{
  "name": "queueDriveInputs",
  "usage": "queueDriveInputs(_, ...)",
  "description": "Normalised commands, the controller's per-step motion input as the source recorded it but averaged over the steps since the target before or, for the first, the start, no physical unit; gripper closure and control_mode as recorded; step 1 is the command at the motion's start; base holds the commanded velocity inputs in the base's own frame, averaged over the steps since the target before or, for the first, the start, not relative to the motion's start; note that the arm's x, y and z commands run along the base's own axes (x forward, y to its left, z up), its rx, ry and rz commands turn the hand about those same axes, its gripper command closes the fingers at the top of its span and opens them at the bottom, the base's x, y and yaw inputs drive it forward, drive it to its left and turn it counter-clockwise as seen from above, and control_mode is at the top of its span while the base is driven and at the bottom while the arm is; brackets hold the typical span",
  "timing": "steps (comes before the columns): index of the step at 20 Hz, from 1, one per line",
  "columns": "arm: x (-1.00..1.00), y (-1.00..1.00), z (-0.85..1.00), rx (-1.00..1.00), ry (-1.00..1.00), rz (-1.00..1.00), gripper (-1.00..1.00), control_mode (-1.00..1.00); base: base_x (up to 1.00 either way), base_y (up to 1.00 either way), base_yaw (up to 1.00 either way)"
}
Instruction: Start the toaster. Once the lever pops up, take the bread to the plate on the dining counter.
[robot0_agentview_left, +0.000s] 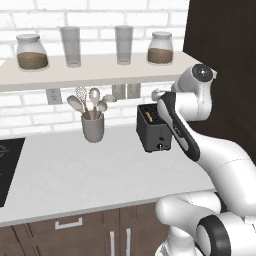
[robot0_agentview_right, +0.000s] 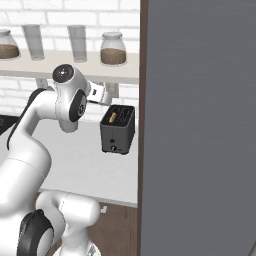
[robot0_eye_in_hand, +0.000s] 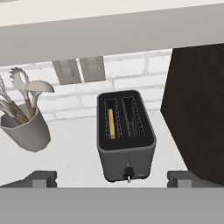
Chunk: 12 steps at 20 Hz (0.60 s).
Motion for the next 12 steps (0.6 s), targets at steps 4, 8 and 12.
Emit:
queueDriveInputs(4, 0.00, 0.00, 0.00, 0.00, 0.00, 0.00, -1.00, -1.00, 0.00, 0.00, 0.00)
queueDriveInputs(8, 0.00, 0.00, 0.00, 0.00, 0.00, 0.00, -1.00, -1.00, 0.00, 0.00, 0.00)
queueDriveInputs(12, 0.00, 0.00, 0.00, 0.00, 0.00, 0.00, -1.00, -1.00, 0.00, 0.00, 0.00)
